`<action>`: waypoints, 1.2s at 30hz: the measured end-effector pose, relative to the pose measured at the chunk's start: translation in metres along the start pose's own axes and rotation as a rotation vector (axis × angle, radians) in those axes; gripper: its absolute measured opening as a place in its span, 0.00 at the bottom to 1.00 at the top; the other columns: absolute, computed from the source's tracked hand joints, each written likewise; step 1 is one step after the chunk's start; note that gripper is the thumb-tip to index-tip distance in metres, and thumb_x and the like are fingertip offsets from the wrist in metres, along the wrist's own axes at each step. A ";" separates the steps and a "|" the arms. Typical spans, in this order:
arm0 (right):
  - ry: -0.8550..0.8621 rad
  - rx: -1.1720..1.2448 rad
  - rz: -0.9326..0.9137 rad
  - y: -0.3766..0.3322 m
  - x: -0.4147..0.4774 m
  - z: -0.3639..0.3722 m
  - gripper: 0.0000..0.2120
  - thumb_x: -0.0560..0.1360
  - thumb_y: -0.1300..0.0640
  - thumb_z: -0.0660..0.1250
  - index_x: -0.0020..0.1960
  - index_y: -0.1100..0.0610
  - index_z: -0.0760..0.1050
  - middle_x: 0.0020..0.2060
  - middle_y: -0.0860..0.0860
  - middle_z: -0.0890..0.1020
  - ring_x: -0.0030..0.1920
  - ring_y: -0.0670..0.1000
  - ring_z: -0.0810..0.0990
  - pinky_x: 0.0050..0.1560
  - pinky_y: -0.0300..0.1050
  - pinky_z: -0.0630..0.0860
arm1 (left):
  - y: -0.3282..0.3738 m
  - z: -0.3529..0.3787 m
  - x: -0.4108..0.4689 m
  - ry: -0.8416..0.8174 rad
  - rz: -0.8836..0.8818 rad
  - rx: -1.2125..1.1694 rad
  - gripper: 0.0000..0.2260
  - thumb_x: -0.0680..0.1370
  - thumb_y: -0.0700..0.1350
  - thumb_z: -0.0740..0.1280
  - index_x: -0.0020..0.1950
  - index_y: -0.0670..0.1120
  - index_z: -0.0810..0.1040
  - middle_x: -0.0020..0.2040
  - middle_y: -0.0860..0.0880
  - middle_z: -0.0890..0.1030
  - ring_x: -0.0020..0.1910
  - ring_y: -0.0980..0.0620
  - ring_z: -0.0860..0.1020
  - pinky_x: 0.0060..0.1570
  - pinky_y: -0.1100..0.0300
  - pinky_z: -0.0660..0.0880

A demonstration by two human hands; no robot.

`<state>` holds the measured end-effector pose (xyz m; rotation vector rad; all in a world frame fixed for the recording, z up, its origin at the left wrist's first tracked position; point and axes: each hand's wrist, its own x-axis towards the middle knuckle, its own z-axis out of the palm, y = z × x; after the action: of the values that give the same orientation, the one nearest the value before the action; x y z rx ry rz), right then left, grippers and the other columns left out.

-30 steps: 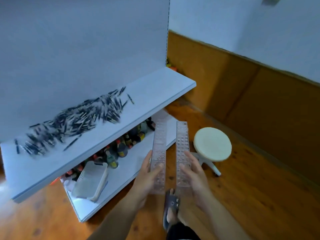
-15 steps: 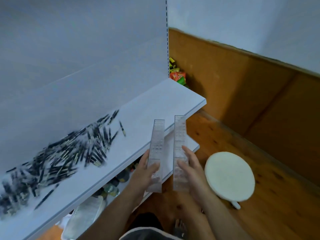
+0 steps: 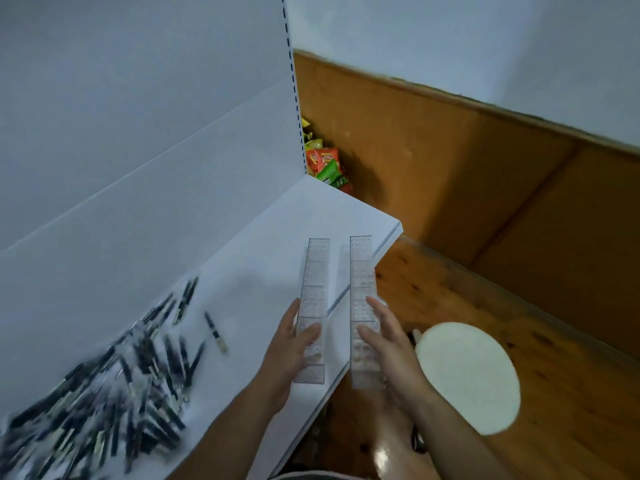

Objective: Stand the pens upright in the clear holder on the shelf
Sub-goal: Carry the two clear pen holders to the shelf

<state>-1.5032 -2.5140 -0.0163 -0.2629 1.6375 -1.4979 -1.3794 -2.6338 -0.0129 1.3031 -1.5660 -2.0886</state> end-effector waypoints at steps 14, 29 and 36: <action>0.216 0.092 0.037 0.002 0.096 0.082 0.27 0.78 0.58 0.67 0.70 0.34 0.65 0.54 0.29 0.74 0.50 0.27 0.77 0.58 0.39 0.74 | 0.028 -0.066 0.131 -0.226 -0.070 0.050 0.22 0.80 0.43 0.65 0.66 0.66 0.66 0.59 0.62 0.79 0.57 0.58 0.79 0.55 0.56 0.76; 0.414 -0.049 0.059 0.028 0.164 0.116 0.28 0.80 0.54 0.64 0.76 0.42 0.57 0.72 0.35 0.61 0.72 0.39 0.58 0.73 0.45 0.59 | 0.029 -0.083 0.212 -0.249 -0.042 0.185 0.25 0.81 0.46 0.63 0.72 0.68 0.59 0.73 0.64 0.63 0.70 0.63 0.63 0.70 0.59 0.61; 0.539 0.039 0.050 0.036 0.190 0.136 0.25 0.82 0.60 0.59 0.77 0.47 0.58 0.68 0.35 0.63 0.69 0.35 0.61 0.61 0.24 0.62 | 0.015 -0.091 0.233 -0.248 0.055 0.308 0.22 0.82 0.46 0.60 0.71 0.64 0.58 0.67 0.71 0.64 0.60 0.82 0.63 0.56 0.81 0.63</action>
<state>-1.5059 -2.7268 -0.1187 0.2255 2.0065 -1.6509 -1.4511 -2.8469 -0.1228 1.1029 -2.0716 -2.1030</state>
